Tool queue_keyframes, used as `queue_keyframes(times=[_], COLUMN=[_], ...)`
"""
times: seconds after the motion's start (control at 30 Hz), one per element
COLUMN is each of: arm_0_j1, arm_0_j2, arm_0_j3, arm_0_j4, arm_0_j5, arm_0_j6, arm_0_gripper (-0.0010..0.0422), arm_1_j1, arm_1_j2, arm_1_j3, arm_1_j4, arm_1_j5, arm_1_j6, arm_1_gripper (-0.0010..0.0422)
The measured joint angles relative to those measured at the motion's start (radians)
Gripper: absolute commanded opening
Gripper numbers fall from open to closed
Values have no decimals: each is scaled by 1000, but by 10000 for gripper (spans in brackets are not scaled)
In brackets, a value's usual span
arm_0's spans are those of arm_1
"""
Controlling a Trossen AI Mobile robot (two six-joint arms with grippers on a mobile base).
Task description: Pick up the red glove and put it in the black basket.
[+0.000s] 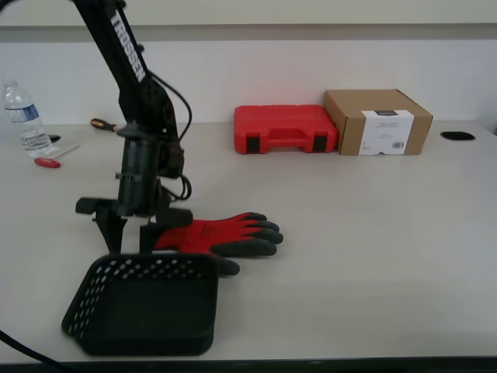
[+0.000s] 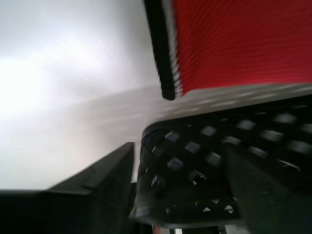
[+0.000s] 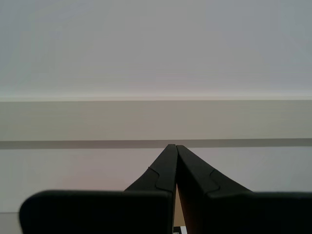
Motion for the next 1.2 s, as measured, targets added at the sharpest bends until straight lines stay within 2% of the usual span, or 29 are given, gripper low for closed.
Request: queue_keyframes(times=[0.1,0.2,0.3,0.33,0.4,0.43,0.5,0.6,0.7,0.8,0.87,0.93,0.97,1.07,1.13,1.2], arm_0_j1=[1,1,0,1,1,0,1,0,0,0,0,1,0,0,1,0], arm_0_j2=[0,0,0,0,0,0,0,0,0,0,0,0,0,0,0,0], arm_0_j3=[0,0,0,0,0,0,0,0,0,0,0,0,0,0,0,0], arm_0_j4=[0,0,-2,-2,-2,-2,-3,-3,-3,-3,-3,-3,-2,-2,-3,-3], arm_0_j5=[0,0,0,0,0,0,0,0,0,0,0,0,0,0,0,0], arm_0_j6=[0,0,0,0,0,0,0,0,0,0,0,0,0,0,0,0], arm_0_gripper=[0,0,0,0,0,0,0,0,0,0,0,0,0,0,0,0], arm_1_j1=[0,2,3,4,5,5,5,5,5,4,4,5,5,4,4,2], arm_1_j2=[68,75,64,64,64,64,68,70,68,68,68,68,68,70,70,70], arm_1_j3=[10,21,40,55,77,88,112,154,223,273,291,309,315,329,330,336], arm_1_j4=[-41,-43,-5,8,15,18,22,22,9,8,15,28,37,47,53,50], arm_1_j5=[-11,-2,2,17,75,107,149,153,190,192,192,192,192,228,305,333], arm_1_j6=[8,18,17,16,11,9,8,-15,-24,-24,-24,-24,-27,-40,-66,-73], arm_1_gripper=[184,214,288,331,397,415,361,278,242,268,320,407,407,306,226,180])
